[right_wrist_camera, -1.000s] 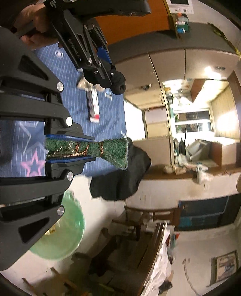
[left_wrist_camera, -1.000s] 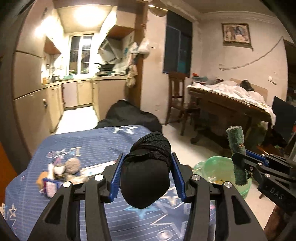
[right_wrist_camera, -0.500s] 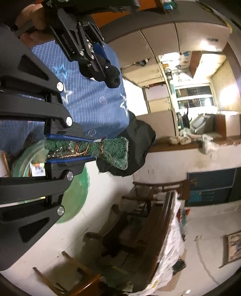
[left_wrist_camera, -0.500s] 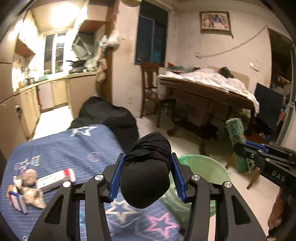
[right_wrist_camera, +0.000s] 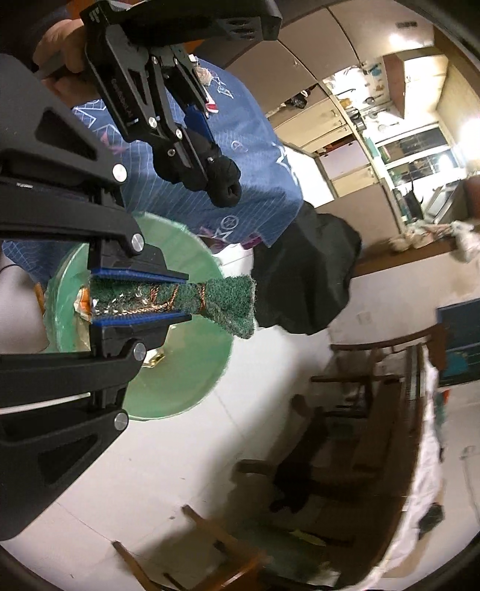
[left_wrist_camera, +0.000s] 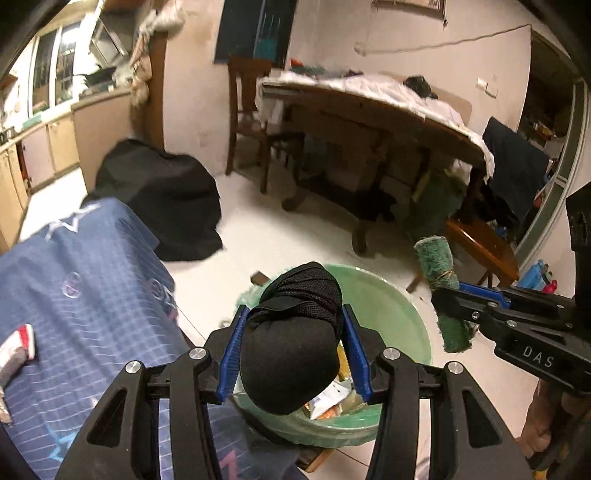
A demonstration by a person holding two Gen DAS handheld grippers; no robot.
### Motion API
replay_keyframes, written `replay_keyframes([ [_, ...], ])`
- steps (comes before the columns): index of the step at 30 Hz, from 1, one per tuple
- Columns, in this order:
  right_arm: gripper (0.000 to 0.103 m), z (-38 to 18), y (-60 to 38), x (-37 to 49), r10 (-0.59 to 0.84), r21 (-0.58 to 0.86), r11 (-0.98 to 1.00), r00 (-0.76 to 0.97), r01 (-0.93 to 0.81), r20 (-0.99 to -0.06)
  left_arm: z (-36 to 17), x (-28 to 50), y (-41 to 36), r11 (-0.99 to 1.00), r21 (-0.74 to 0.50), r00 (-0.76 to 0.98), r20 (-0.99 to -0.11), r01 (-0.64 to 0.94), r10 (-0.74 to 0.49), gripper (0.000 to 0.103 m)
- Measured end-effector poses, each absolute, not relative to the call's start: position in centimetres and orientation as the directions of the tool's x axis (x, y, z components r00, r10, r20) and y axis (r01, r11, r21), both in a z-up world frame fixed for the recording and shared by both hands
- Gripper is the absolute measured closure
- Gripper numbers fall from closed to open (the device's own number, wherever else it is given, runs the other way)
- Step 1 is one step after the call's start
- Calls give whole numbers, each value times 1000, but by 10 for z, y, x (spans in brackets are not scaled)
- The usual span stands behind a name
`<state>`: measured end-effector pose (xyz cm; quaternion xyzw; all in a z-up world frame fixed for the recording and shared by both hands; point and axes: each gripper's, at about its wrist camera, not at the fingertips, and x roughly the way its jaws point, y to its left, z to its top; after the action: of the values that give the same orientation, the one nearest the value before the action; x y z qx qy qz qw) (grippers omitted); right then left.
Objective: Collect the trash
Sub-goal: 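Carry sock and scrubber over the green bin and open both tools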
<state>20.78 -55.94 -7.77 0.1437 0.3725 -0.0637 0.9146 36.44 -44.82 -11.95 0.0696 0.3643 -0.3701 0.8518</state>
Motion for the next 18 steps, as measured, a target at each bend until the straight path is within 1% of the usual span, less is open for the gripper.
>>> replay_keyframes([
  [4, 89, -94, -570, 218, 29, 236, 946, 672, 220, -740, -144, 379, -463, 708, -177, 404, -716, 684, -569, 53],
  [8, 89, -109, -575, 224, 52, 252, 941, 639, 226, -767, -168, 393, -477, 713, -177, 376, -750, 679, -545, 53],
  [13, 89, -113, -584, 230, 55, 255, 938, 626, 234, -778, -183, 404, -487, 715, -178, 368, -759, 676, -537, 53],
  [18, 89, -114, -590, 234, 55, 253, 939, 621, 235, -782, -180, 403, -495, 711, -175, 374, -751, 681, -544, 53],
])
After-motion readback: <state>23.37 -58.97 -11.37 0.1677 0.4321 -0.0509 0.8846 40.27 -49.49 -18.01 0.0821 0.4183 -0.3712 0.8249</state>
